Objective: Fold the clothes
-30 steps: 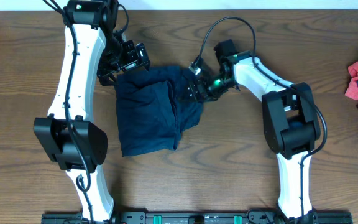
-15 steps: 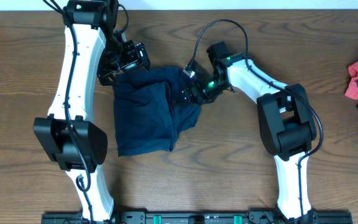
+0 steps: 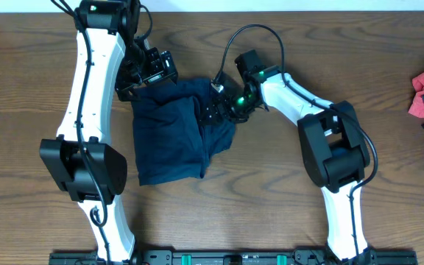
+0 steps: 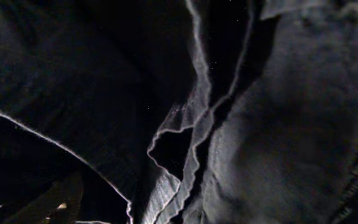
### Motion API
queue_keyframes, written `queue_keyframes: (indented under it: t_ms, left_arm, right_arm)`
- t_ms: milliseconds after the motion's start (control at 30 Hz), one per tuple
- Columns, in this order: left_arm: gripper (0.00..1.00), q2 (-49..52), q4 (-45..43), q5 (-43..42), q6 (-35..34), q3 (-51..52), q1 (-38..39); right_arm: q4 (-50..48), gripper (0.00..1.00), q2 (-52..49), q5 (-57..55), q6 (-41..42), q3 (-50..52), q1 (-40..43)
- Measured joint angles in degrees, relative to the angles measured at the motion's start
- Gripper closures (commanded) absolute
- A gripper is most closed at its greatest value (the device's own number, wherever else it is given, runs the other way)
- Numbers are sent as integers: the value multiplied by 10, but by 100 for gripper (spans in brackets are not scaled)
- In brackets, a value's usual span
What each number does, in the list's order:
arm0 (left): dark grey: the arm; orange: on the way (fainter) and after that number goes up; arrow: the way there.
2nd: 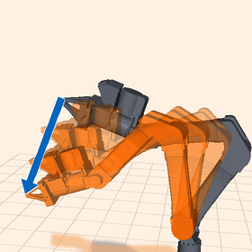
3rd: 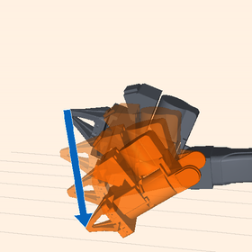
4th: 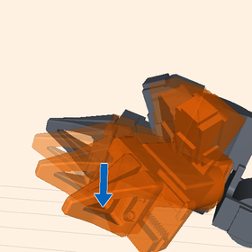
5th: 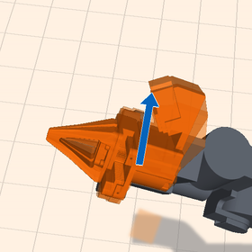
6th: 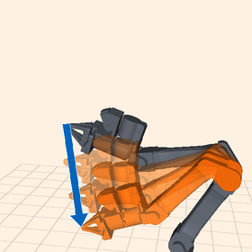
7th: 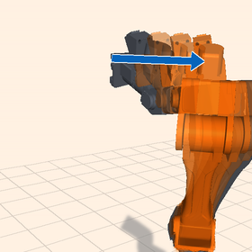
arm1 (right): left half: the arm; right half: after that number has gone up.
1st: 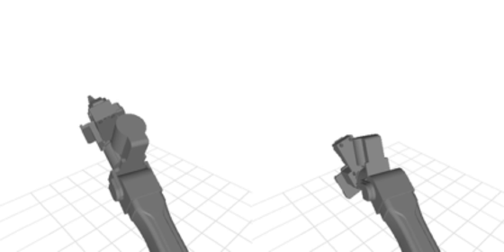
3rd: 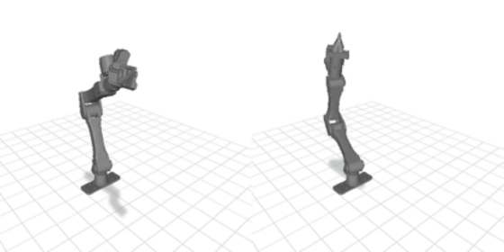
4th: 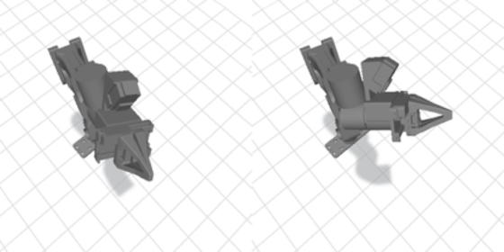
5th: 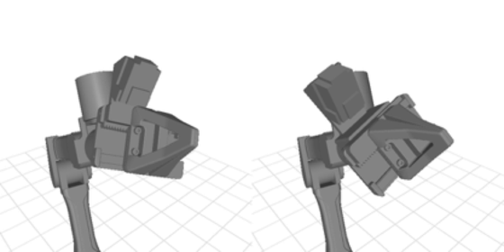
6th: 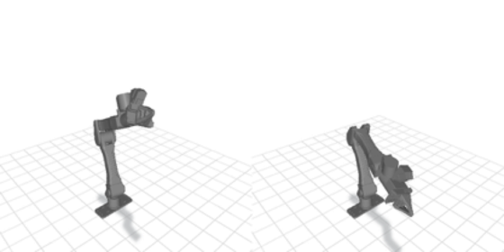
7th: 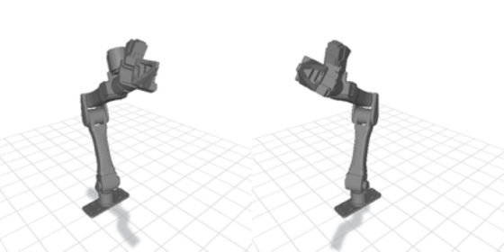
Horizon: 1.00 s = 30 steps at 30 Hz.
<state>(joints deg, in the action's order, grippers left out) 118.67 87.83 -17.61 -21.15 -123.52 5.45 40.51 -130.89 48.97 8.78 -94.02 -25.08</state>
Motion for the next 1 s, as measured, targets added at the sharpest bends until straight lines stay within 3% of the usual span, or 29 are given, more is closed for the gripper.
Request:
queue_keyframes:
  t_ms: [133, 233, 367, 433, 467, 500, 1000]
  left_arm:
    - [2, 0, 3, 0, 0, 0, 0]
    - [2, 0, 7, 0, 0, 0, 0]
    - [2, 0, 11, 0, 0, 0, 0]
    - [2, 0, 16, 0, 0, 0, 0]
    - [2, 0, 18, 0, 0, 0, 0]
    - [2, 0, 18, 0, 0, 0, 0]
    - [2, 0, 20, 0, 2, 0, 0]
  right_arm:
    - [-14, 5, 0, -3, 13, 0, -10]
    - [-25, 16, 0, -21, 33, 0, -20]
    - [-33, 53, 0, -59, 64, 0, -37]
    - [-35, 76, 0, -81, 80, 0, -45]
    - [-37, 95, -1, -95, 92, 0, -49]
    - [-38, 99, -2, -100, 95, 0, -50]
    - [-57, 99, -4, -145, 127, 0, -33]
